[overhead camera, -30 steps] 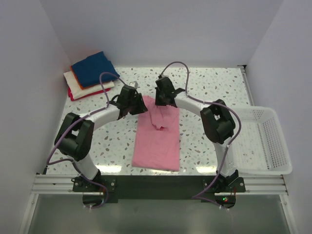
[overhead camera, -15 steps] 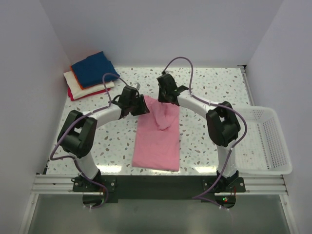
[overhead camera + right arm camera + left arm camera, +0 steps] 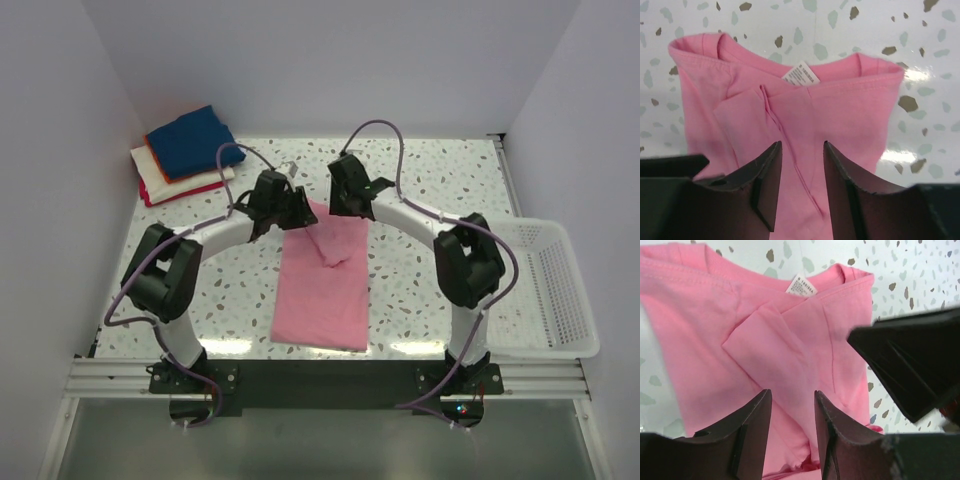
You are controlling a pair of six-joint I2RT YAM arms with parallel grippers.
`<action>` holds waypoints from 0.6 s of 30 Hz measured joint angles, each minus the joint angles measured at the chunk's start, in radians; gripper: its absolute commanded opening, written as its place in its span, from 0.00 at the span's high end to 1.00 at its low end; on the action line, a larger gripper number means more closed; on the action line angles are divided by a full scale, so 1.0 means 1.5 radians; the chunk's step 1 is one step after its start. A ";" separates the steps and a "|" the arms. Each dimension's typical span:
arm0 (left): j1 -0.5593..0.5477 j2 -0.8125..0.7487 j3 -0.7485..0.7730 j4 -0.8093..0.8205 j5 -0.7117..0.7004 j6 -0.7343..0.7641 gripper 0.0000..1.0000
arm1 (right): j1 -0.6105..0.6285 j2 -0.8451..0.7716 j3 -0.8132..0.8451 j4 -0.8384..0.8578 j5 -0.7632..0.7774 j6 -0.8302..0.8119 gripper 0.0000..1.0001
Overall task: Fold and stack the t-shirts
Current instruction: Fold the tshirt
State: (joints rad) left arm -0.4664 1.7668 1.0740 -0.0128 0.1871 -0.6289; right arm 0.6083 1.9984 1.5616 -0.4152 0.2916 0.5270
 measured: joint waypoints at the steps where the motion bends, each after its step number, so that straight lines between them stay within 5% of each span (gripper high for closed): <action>1: -0.001 0.005 0.009 0.003 0.000 0.003 0.57 | 0.001 -0.023 -0.021 0.002 -0.001 0.002 0.63; 9: -0.004 0.078 0.062 0.030 0.014 0.009 0.65 | 0.038 -0.188 -0.179 0.019 -0.017 0.023 0.70; 18: -0.004 0.154 0.078 0.039 0.010 0.013 0.72 | 0.094 -0.134 -0.259 0.077 -0.069 0.040 0.71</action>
State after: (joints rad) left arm -0.4717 1.9972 1.1915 0.0456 0.2016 -0.6098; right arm 0.7498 1.7977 1.1725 -0.2996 0.1883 0.5873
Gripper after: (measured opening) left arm 0.287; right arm 0.287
